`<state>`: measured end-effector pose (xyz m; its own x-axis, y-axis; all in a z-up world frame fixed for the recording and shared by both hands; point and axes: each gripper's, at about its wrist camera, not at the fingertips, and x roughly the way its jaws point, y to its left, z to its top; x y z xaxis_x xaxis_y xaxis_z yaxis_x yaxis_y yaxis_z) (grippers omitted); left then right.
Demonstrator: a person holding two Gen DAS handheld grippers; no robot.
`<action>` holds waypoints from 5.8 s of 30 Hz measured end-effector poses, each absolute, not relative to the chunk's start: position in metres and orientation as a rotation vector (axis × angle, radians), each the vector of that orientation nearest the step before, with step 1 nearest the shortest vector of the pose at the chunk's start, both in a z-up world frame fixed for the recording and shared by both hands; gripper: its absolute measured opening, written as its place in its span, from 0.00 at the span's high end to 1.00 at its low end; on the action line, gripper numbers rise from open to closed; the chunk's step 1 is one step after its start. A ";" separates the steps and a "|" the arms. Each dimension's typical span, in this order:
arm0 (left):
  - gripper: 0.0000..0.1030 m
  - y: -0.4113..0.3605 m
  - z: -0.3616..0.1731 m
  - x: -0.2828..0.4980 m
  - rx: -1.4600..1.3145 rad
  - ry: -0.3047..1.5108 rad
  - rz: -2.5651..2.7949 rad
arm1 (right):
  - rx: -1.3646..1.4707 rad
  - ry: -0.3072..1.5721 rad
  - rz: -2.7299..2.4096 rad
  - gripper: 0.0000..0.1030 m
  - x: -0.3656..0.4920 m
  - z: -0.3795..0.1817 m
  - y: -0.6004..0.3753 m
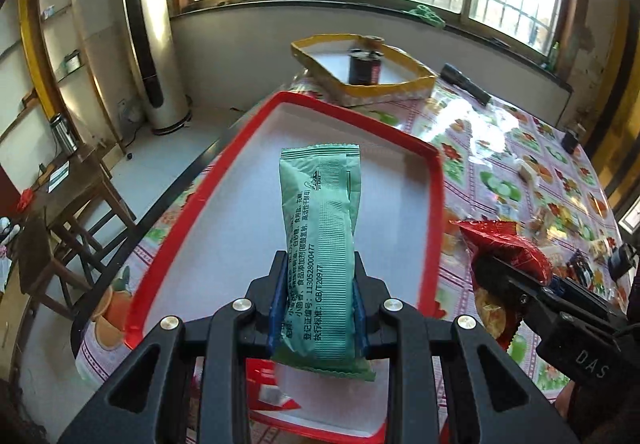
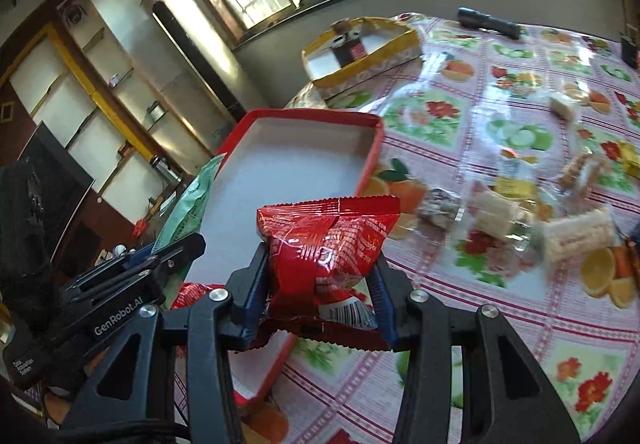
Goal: Organize snacks
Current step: 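Carry green bar with left gripper while right gripper carries red chip bag over tray, then open left gripper dropping green bar while right gripper releases red chip bag into tray, then move left gripper to clear biscuit pack while right gripper approaches dark blue bag, then grasp and lift clear biscuit pack with left gripper while right gripper lifts dark blue bag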
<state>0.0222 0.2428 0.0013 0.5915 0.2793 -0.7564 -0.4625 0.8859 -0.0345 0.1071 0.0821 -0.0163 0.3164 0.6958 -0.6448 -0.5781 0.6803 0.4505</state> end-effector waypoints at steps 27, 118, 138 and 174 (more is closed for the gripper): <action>0.73 0.288 -0.023 0.030 -0.302 0.893 0.540 | -0.018 0.970 0.941 0.53 0.130 -0.045 0.179; 0.67 0.013 -0.079 0.273 0.105 1.117 -0.127 | -0.172 0.974 0.315 0.52 0.202 -0.079 -0.128; 0.68 0.042 -0.004 0.154 -0.025 0.959 -0.006 | 0.241 0.882 0.304 0.54 0.141 -0.025 -0.179; 0.68 0.084 0.022 0.066 -0.063 0.857 0.147 | 0.144 0.813 0.409 0.54 0.094 0.008 -0.105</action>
<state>0.0662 0.0837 0.0217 0.6450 0.1040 -0.7571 -0.1545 0.9880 0.0042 0.0941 -0.1048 0.0083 0.6145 0.4077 -0.6755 -0.2986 0.9126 0.2791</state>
